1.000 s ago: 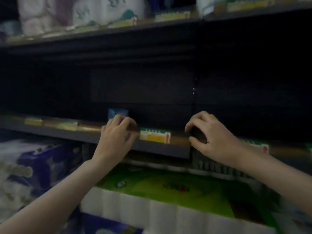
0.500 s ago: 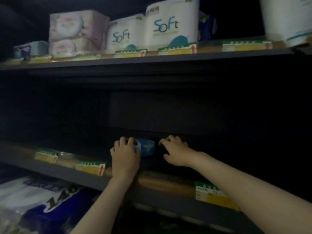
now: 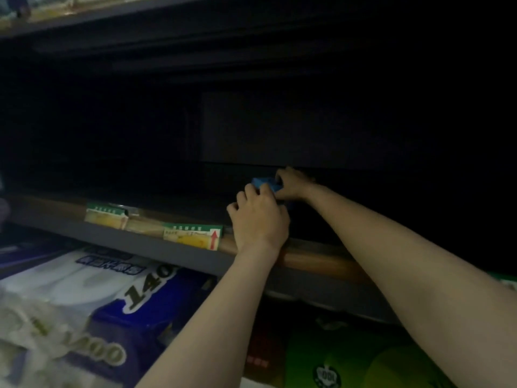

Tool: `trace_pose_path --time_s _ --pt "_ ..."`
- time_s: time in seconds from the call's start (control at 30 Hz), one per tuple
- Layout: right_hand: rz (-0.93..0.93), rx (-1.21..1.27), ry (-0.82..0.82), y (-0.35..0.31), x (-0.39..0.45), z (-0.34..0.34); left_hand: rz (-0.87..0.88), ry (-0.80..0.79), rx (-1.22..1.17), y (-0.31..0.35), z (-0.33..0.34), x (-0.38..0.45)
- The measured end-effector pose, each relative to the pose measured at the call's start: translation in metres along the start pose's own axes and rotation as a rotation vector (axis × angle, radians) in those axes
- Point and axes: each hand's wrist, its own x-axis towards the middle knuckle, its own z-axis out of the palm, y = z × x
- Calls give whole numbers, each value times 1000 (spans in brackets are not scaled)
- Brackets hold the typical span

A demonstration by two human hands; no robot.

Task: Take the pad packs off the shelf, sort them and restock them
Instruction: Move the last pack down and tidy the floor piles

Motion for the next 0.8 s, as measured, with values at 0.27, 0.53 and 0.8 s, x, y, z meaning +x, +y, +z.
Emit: trace_pose_path --time_s 0.27,0.53,0.8 --pt "10 181 -50 7 7 -3 11 -40 -18 -1 0 1" --pt "119 140 -88 43 -91 -56 -53 -87 66 -7 -1 6" --pt "86 730 390 71 -267 -118 -21 247 -178 46 -35 -34"
